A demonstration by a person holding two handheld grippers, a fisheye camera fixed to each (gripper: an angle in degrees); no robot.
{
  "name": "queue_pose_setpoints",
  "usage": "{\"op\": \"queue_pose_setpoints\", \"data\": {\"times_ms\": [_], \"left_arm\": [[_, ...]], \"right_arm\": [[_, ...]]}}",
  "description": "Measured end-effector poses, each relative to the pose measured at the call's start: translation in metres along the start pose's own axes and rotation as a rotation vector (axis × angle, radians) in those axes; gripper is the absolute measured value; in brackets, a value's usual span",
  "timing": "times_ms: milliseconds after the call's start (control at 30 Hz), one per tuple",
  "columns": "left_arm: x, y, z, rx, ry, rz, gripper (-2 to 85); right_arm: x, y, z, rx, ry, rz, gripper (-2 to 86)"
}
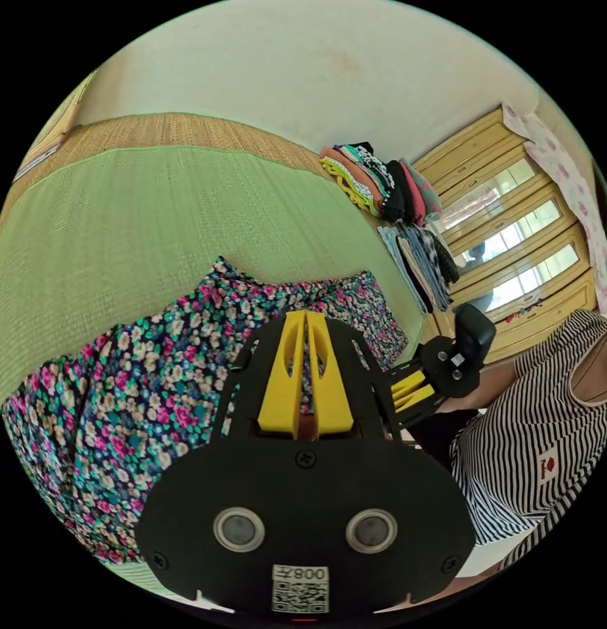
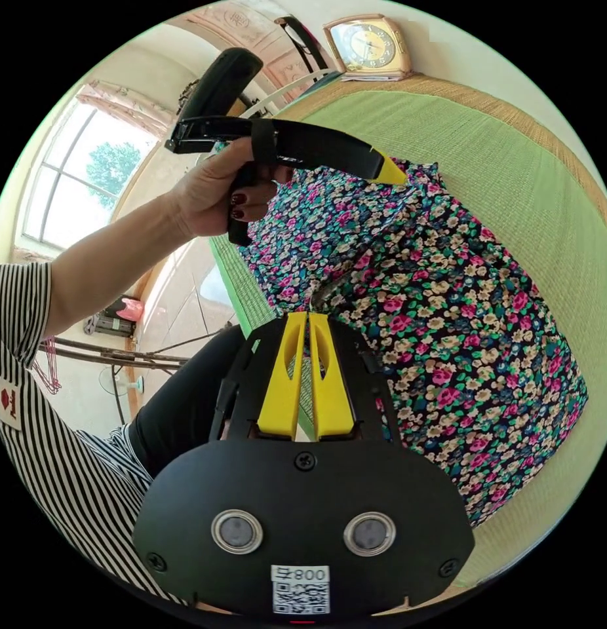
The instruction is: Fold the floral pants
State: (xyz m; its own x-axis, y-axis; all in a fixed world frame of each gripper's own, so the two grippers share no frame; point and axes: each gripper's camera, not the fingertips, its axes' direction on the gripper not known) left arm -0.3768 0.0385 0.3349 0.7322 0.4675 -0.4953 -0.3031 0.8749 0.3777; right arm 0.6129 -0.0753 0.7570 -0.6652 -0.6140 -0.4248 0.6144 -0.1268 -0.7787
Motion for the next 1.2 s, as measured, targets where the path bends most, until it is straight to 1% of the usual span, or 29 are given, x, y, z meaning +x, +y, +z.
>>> {"op": "queue_pose_setpoints", "data": {"times_ms": [33,67,100,167,200,267,400,467,500,600,633,733,800,867,900,967,1033,1100,1133,1200], "left_arm": [[0.008,0.008,0.003,-0.022,0.040,0.017,0.3],[0.014,0.015,0.007,-0.069,0.024,0.023,0.3],[0.016,0.019,0.009,-0.087,-0.005,0.025,0.2],[0.015,0.036,0.012,-0.162,-0.152,-0.016,0.2],[0.014,0.040,0.010,-0.164,-0.164,-0.025,0.2],[0.017,0.053,-0.007,-0.098,-0.155,-0.054,0.1],[0.031,0.070,-0.024,-0.066,-0.213,-0.074,0.1],[0.048,0.077,-0.034,-0.025,-0.131,-0.032,0.1],[0.052,0.078,-0.034,-0.032,-0.125,-0.026,0.1],[0.062,0.088,-0.029,-0.091,-0.242,-0.071,0.1],[0.066,0.093,-0.031,-0.083,-0.284,-0.098,0.1],[0.084,0.100,-0.040,0.003,-0.287,-0.101,0.1],[0.090,0.101,-0.033,-0.029,-0.278,-0.112,0.1],[0.087,0.106,-0.013,-0.158,-0.432,-0.186,0.1],[0.086,0.107,-0.010,-0.173,-0.428,-0.191,0.1],[0.092,0.113,-0.018,-0.100,-0.366,-0.253,0.1],[0.103,0.118,-0.024,-0.042,-0.361,-0.251,0.1],[0.107,0.122,-0.016,-0.105,-0.393,-0.275,0.2],[0.108,0.125,-0.008,-0.161,-0.394,-0.282,0.2],[0.117,0.130,-0.014,-0.105,-0.378,-0.319,0.3]], "right_arm": [[-0.002,-0.002,0.001,-0.002,0.003,-0.009,1.5],[-0.005,-0.004,0.002,-0.008,0.013,-0.026,1.4],[-0.008,-0.006,0.000,-0.011,0.017,-0.043,1.3],[-0.007,-0.006,-0.006,0.002,0.031,-0.039,1.0],[-0.004,-0.006,-0.013,0.019,0.041,-0.024,0.8],[0.003,-0.008,-0.021,0.041,0.054,0.004,0.4],[0.021,-0.017,-0.016,0.031,0.042,0.047,0.2],[0.024,-0.022,-0.010,0.038,0.044,0.058,0.2],[0.025,-0.026,-0.005,0.033,0.062,0.066,0.2],[0.025,-0.038,0.006,0.006,0.052,0.066,0.1],[0.024,-0.039,0.007,0.006,0.062,0.059,0.1],[0.022,-0.041,0.006,-0.006,0.106,0.027,0.1],[0.026,-0.037,0.005,-0.009,0.118,0.031,0.1],[0.028,-0.030,0.002,-0.006,0.128,0.048,0.1],[0.029,-0.024,-0.001,0.001,0.135,0.056,0.1],[0.031,-0.013,-0.009,0.021,0.159,0.070,0.1],[0.037,0.000,-0.013,0.035,0.170,0.101,0.1],[0.052,0.013,-0.007,-0.006,0.149,0.133,0.1],[0.055,0.017,-0.009,0.012,0.128,0.139,0.1],[0.068,0.029,-0.022,0.021,0.089,0.186,0.1]]}}
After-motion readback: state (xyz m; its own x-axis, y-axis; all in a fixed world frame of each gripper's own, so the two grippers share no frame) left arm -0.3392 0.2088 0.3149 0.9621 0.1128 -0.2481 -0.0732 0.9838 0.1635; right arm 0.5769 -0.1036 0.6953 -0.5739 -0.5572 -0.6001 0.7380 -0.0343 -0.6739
